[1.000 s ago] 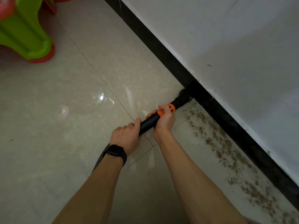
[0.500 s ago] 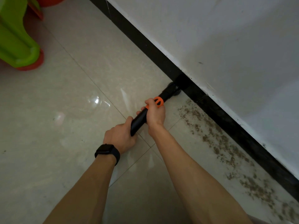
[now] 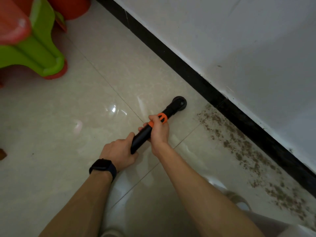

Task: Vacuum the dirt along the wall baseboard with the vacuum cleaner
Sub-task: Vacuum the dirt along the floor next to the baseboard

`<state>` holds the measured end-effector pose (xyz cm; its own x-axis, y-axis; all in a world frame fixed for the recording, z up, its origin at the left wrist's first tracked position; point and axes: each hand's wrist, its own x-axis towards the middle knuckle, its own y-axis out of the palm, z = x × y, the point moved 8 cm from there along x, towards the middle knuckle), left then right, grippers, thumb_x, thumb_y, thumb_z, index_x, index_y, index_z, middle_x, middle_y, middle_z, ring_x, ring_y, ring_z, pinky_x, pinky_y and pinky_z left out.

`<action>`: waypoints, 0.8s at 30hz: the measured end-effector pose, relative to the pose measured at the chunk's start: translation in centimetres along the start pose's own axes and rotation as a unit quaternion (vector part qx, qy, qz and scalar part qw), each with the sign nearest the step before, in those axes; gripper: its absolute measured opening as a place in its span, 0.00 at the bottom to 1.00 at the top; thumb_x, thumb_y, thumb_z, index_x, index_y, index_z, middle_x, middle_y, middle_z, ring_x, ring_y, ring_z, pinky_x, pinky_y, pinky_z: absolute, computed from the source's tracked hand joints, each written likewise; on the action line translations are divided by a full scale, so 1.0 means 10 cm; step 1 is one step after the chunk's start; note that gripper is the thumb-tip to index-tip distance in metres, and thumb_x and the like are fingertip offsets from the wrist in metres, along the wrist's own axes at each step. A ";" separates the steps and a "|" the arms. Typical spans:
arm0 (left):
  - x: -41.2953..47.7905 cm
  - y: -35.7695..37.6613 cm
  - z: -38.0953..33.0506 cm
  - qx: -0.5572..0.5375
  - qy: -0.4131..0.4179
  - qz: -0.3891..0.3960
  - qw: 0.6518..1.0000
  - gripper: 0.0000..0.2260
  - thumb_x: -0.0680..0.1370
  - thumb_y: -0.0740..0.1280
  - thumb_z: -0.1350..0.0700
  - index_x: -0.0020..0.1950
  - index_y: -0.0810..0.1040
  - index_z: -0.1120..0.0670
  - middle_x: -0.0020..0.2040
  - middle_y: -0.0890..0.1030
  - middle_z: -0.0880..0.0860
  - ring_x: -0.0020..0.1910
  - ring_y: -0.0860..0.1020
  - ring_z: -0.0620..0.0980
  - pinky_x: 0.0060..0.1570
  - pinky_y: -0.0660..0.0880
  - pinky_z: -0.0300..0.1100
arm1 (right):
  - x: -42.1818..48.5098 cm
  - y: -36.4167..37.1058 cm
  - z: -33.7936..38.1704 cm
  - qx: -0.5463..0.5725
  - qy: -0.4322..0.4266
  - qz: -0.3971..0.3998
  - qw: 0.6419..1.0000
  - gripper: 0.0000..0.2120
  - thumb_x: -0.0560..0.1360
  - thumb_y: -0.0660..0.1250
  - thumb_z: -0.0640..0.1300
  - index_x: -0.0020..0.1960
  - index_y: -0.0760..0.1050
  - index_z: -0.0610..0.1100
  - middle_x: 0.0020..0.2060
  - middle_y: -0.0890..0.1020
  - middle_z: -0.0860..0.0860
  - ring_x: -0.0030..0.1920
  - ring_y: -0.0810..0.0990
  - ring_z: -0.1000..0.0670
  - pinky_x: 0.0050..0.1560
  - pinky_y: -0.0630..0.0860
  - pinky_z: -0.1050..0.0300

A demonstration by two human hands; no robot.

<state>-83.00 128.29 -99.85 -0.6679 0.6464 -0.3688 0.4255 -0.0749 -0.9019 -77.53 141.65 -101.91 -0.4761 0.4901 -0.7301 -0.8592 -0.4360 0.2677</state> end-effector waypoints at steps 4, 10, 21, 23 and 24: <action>-0.34 0.10 0.28 0.025 -0.006 0.032 0.999 0.17 0.72 0.65 0.44 0.49 0.56 0.42 0.36 0.72 0.44 0.32 0.73 0.51 0.31 0.64 0.42 | -0.31 0.01 -0.44 0.015 0.014 -0.031 0.999 0.13 0.78 0.70 0.43 0.59 0.72 0.39 0.32 0.82 0.48 0.32 0.85 0.46 0.35 0.81 0.56; -0.51 0.25 0.15 0.049 0.047 0.056 0.996 0.17 0.72 0.64 0.43 0.49 0.57 0.42 0.38 0.76 0.45 0.32 0.72 0.50 0.29 0.62 0.41 | -0.55 -0.36 -0.63 0.056 0.017 -0.105 0.993 0.12 0.78 0.70 0.42 0.58 0.72 0.42 0.32 0.82 0.49 0.34 0.87 0.44 0.38 0.82 0.53; -0.40 0.47 -0.66 0.093 0.174 0.078 0.977 0.15 0.73 0.62 0.41 0.55 0.62 0.45 0.40 0.78 0.47 0.36 0.77 0.53 0.33 0.63 0.42 | -0.73 -1.20 -0.45 0.146 0.003 -0.197 0.969 0.14 0.78 0.69 0.39 0.60 0.71 0.39 0.35 0.82 0.44 0.33 0.86 0.43 0.40 0.83 0.50; -0.37 0.44 -0.67 0.081 0.166 0.069 0.980 0.15 0.74 0.63 0.42 0.55 0.63 0.45 0.40 0.79 0.47 0.36 0.78 0.53 0.32 0.65 0.42 | -0.70 -1.17 -0.41 0.151 0.003 -0.192 0.970 0.13 0.77 0.69 0.39 0.60 0.71 0.39 0.34 0.81 0.44 0.32 0.85 0.43 0.39 0.83 0.49; -0.35 0.41 -0.64 0.077 0.158 0.061 0.983 0.15 0.74 0.63 0.42 0.55 0.63 0.46 0.39 0.79 0.47 0.36 0.78 0.53 0.31 0.65 0.42 | -0.67 -1.13 -0.40 0.152 0.007 -0.186 0.971 0.13 0.77 0.69 0.38 0.60 0.72 0.39 0.33 0.81 0.44 0.32 0.85 0.43 0.39 0.83 0.50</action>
<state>-74.99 130.57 -100.86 -0.3843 0.8271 -0.4102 0.3771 -0.2649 -0.8875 -63.92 140.29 -102.53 -0.1216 0.5600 -0.8195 -0.9877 0.0137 0.1559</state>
